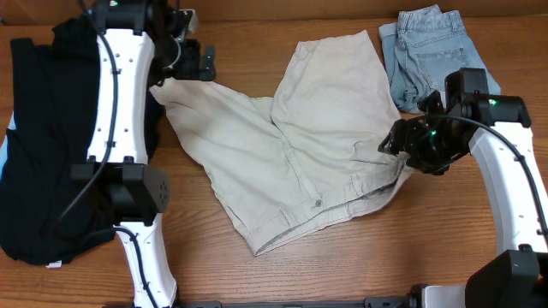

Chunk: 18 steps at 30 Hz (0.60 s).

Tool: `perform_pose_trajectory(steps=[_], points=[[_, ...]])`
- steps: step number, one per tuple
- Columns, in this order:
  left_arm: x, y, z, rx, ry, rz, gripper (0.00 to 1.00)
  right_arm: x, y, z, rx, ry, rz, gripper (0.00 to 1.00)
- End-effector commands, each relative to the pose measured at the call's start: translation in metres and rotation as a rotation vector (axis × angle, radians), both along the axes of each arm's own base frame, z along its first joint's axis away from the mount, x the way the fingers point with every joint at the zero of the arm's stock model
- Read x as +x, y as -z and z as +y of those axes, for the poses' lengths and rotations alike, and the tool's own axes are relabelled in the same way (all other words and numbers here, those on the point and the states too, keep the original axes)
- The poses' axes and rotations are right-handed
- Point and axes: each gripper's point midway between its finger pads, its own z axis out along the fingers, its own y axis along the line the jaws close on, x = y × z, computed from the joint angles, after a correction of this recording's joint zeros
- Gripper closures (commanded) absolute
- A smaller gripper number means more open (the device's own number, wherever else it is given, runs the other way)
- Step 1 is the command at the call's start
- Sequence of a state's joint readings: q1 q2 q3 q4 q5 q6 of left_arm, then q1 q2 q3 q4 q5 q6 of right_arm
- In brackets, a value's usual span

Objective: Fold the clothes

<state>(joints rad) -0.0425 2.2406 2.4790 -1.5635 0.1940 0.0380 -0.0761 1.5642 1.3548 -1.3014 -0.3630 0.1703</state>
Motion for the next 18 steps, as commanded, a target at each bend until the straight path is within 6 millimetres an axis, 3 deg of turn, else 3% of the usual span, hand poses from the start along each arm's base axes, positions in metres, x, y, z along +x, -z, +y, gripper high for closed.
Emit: perform_pose_trajectory(steps=[1, 5, 8, 11, 13, 18], points=[[-0.006, 0.006, -0.006, 0.004, 0.083, 0.022, 0.0, 0.006, -0.01, -0.001, -0.009, -0.02, -0.045, 0.25], [-0.017, 0.012, -0.022, -0.06, 0.117, 0.081, 0.03, 0.005, -0.008, -0.005, -0.035, -0.017, -0.039, 0.24], [-0.033, 0.011, -0.042, -0.112, 0.168, 0.134, 0.07, 0.005, -0.006, -0.01, -0.067, -0.005, -0.034, 0.15], [-0.039, 0.009, -0.056, -0.121, 0.119, 0.16, 0.08, 0.008, -0.006, -0.012, -0.077, 0.011, -0.038, 0.14], [-0.042, 0.001, -0.062, -0.129, 0.085, 0.156, 0.09, 0.008, -0.006, -0.014, -0.076, 0.022, -0.037, 0.13], [-0.063, -0.044, -0.071, -0.092, 0.08, 0.058, 0.05, 0.004, -0.005, -0.023, -0.073, 0.055, -0.015, 0.13]])
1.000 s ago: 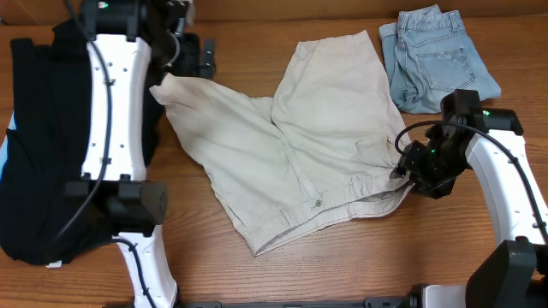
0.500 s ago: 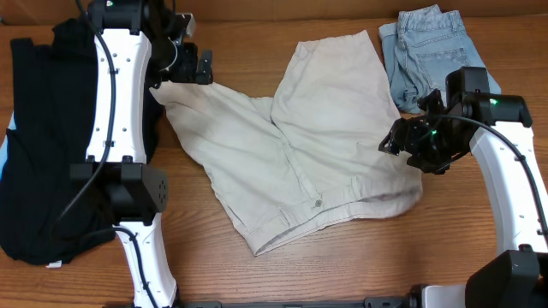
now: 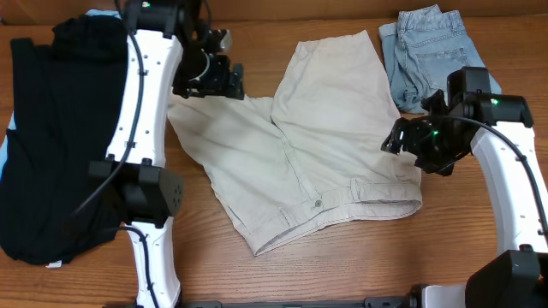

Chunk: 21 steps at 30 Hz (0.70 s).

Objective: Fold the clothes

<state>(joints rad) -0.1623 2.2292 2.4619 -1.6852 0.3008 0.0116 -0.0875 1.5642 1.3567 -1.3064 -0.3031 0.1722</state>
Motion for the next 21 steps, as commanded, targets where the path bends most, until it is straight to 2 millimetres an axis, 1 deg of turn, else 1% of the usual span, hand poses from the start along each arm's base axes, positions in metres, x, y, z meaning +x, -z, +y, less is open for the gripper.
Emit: perform_pose_trajectory(steps=[1, 3, 5, 8, 10, 12, 13, 16, 18, 21], points=[[-0.027, -0.051, -0.005, 0.023, -0.039, -0.098, 0.04, 0.004, -0.008, -0.013, -0.015, 0.045, -0.019, 0.13], [-0.05, -0.059, -0.009, 0.064, -0.04, -0.101, 0.03, 0.001, -0.008, -0.02, -0.014, 0.071, -0.006, 0.13], [-0.08, -0.059, -0.013, 0.111, -0.072, -0.068, 0.02, 0.0, -0.008, -0.032, -0.013, 0.11, 0.0, 0.12], [-0.123, -0.046, -0.019, 0.179, -0.1, -0.022, 0.02, 0.001, -0.008, -0.052, -0.015, 0.175, -0.008, 0.12], [-0.143, -0.033, -0.027, 0.2, -0.108, -0.022, 0.02, 0.003, -0.008, -0.064, -0.017, 0.212, -0.02, 0.12], [-0.159, -0.017, -0.034, 0.218, -0.105, -0.041, 0.01, 0.005, -0.009, -0.074, -0.02, 0.243, -0.033, 0.1], [-0.169, -0.005, -0.036, 0.238, -0.122, -0.053, 0.01, 0.005, -0.009, -0.078, -0.021, 0.254, -0.039, 0.09], [-0.189, 0.025, -0.042, 0.255, -0.112, -0.071, 0.0, 0.008, -0.009, -0.082, -0.024, 0.263, -0.052, 0.07], [-0.201, 0.052, -0.045, 0.263, -0.079, -0.076, 0.0, 0.009, -0.01, -0.082, -0.025, 0.263, -0.057, 0.06], [-0.211, 0.093, -0.047, 0.269, -0.032, -0.062, 0.0, 0.01, -0.01, -0.081, -0.025, 0.26, -0.06, 0.06]])
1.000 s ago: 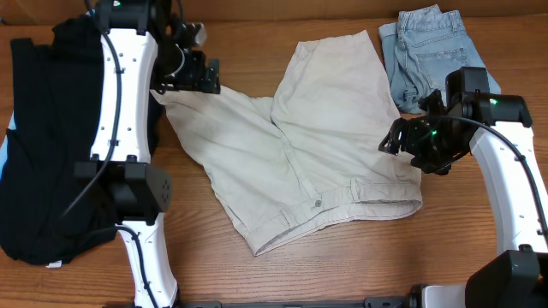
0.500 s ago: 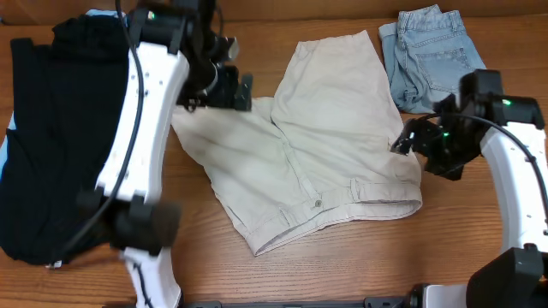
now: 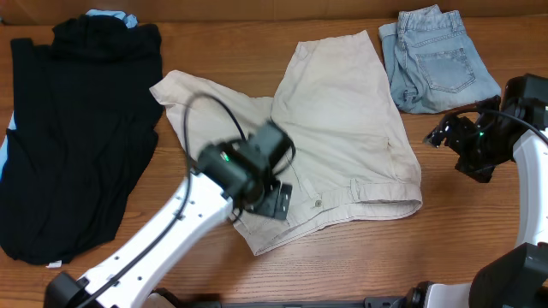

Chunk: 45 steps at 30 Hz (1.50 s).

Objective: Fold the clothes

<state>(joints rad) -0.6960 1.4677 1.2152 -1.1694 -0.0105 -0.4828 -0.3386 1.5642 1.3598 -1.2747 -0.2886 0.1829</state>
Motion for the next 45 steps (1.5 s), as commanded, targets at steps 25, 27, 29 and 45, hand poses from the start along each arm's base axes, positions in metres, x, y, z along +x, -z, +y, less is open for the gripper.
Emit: perform_pose_trajectory(steps=[25, 27, 29, 45], points=[[-0.051, 0.127, 0.015, -0.076, -0.116, 0.105, 0.19, 0.005, 0.001, 0.0, -0.004, -0.004, -0.024, 0.04], [-0.05, 0.128, 0.015, -0.082, -0.114, 0.098, 0.35, 0.004, 0.003, 0.0, -0.002, -0.004, -0.018, 0.04], [-0.049, 0.128, 0.016, -0.074, -0.116, 0.091, 0.5, 0.005, 0.003, 0.0, -0.003, -0.004, -0.019, 0.04], [-0.023, 0.119, 0.068, 0.03, -0.305, 0.079, 0.96, -0.004, 0.005, 0.003, 0.011, -0.004, 0.018, 0.03]])
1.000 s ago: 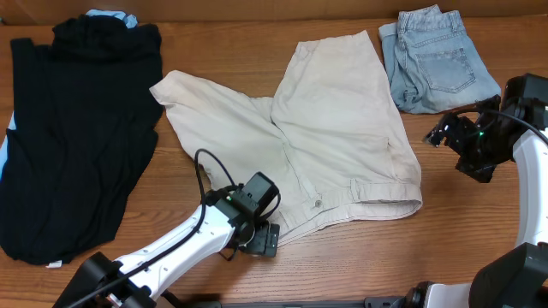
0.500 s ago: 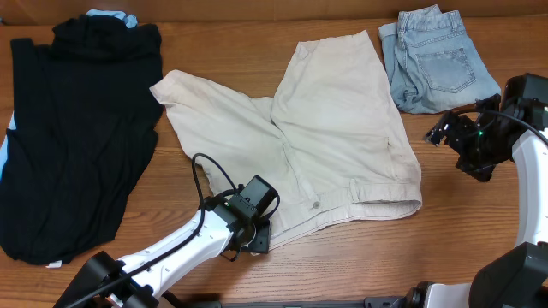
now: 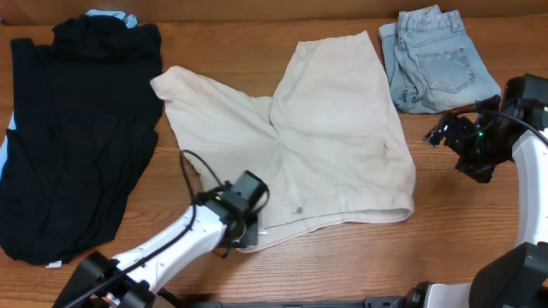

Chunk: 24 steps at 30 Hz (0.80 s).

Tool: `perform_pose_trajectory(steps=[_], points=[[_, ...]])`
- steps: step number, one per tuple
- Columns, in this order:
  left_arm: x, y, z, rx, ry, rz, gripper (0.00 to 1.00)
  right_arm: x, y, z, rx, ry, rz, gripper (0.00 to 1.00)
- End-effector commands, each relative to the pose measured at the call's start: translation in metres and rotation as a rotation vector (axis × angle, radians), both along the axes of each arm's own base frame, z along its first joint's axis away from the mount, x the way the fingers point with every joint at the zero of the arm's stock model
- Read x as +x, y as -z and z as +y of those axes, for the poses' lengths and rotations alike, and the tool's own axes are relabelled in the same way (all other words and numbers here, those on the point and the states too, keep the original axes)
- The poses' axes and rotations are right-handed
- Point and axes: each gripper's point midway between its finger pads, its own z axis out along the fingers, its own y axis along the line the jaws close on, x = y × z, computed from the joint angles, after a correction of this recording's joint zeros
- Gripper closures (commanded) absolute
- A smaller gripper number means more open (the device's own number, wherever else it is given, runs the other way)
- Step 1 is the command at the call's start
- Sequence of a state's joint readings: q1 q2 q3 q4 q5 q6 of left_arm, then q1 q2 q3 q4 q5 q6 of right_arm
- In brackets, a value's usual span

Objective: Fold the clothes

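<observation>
Beige shorts point(image 3: 325, 128) lie spread flat mid-table, legs pointing away, waistband toward the near edge. My left gripper point(image 3: 246, 229) sits low at the waistband's near left corner, on the cloth. Its fingers are hidden under the wrist, so their state does not show. My right gripper point(image 3: 438, 133) hovers over bare wood to the right of the shorts, touching nothing, its fingers apart.
A large black garment point(image 3: 77, 128) covers the left side, with a light blue piece point(image 3: 107, 14) peeking out behind it. Folded denim shorts point(image 3: 432, 56) rest at the back right. The wooden table point(image 3: 342, 265) shows along the near edge.
My left gripper has gone from the middle of the waistband to its near left corner. The waistband now lies straighter and the near left edge has shifted slightly. The right arm is unchanged.
At first my left gripper was at the far left leg hem and my right at the waistband's right end. The shorts then lay flatter. Later the right gripper stood clear at the right and the left came over the waistband, now at its corner.
</observation>
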<state>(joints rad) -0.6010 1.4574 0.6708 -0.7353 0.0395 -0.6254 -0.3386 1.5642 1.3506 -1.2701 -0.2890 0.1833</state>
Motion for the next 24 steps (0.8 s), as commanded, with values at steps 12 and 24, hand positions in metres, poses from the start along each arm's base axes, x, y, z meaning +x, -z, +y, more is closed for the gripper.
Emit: perform_pose_trajectory(steps=[12, 24], points=[[0.081, -0.036, 0.06, -0.042, -0.216, -0.15, 0.96, -0.059, 0.069, 0.077, 0.217, -0.125, 0.207, 0.12], [0.08, -0.035, 0.06, -0.039, -0.206, -0.148, 0.96, -0.089, 0.128, 0.127, 0.257, -0.175, 0.239, 0.35]])
